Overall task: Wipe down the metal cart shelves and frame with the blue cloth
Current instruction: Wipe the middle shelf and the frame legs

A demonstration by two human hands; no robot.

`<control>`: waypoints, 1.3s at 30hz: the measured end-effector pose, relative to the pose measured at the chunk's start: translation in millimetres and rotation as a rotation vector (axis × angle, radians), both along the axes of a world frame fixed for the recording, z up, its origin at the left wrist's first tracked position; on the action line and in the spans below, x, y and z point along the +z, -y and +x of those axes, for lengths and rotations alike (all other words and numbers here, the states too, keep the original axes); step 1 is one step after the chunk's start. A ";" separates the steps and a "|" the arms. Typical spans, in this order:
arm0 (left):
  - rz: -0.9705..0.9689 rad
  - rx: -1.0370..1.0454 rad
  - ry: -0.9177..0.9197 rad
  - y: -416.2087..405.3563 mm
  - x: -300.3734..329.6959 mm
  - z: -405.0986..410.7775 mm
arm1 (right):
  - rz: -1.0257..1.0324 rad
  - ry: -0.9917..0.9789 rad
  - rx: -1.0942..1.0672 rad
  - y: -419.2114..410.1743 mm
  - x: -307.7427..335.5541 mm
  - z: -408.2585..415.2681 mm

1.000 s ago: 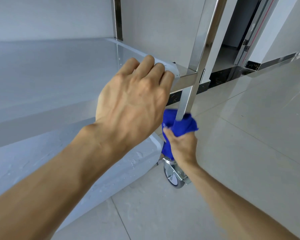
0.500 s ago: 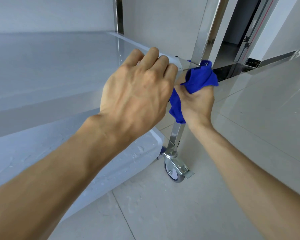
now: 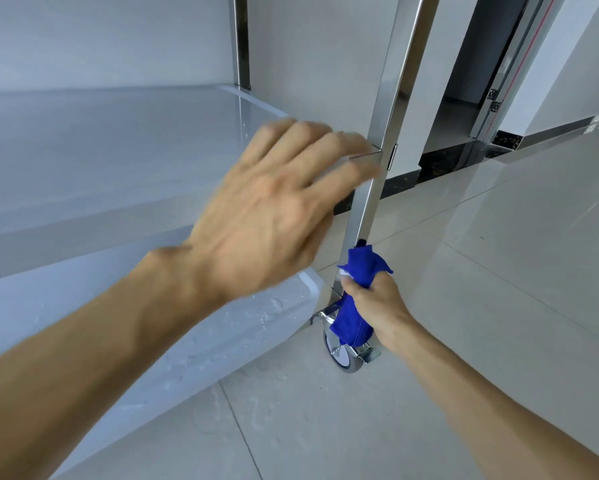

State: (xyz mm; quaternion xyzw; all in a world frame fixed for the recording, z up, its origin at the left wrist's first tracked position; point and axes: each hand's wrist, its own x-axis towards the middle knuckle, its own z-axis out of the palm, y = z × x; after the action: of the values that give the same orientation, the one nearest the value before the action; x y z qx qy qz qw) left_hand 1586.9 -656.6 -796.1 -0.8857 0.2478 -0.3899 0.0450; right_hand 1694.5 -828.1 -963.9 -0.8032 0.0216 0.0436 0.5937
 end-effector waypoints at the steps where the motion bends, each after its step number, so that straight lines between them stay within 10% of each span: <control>1: -0.128 -0.138 -0.034 -0.2 -7.2 -8.9 | 0.068 0.010 -0.027 3.0 7.0 -8.1; 8: -1.265 0.106 -0.955 -11.4 -74.3 -44.4 | 0.344 0.270 -0.013 -7.8 57.8 -76.2; 12: -1.859 -0.010 -1.091 -9.0 -81.7 -36.7 | 0.308 0.357 0.354 -36.8 69.8 -115.0; 17: -2.487 -0.224 -1.227 -17.8 -96.1 -54.5 | -0.299 0.456 0.823 -54.5 78.9 -126.4; 19: -2.552 -0.265 -1.203 -27.0 -103.5 -63.5 | -0.161 0.475 0.881 -51.6 80.4 -122.3; 23: -2.462 -0.202 -0.992 -36.4 -109.1 -73.7 | 0.256 0.358 0.496 -52.5 68.3 -105.0; 29: -2.243 -0.161 -0.796 -49.5 -82.1 -74.6 | 0.277 0.479 0.165 -49.4 47.7 -54.9; 33: -1.217 0.205 -0.559 -35.9 -96.8 -41.4 | -0.082 0.611 0.221 -46.5 33.8 -16.9; 36: -0.358 0.382 -0.764 -5.5 -153.9 -8.3 | -0.345 0.350 0.449 -49.8 24.7 8.5; 39: -0.127 0.548 -0.897 29.8 -188.9 7.8 | -0.557 0.132 0.505 -55.8 31.4 23.1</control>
State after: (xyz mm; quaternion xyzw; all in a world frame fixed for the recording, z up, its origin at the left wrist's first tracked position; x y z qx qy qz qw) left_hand 1594.7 -686.4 -985.0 -0.9988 -0.0219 0.0390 -0.0188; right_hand 1717.6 -772.3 -932.5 -0.9148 -0.2042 0.1293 0.3236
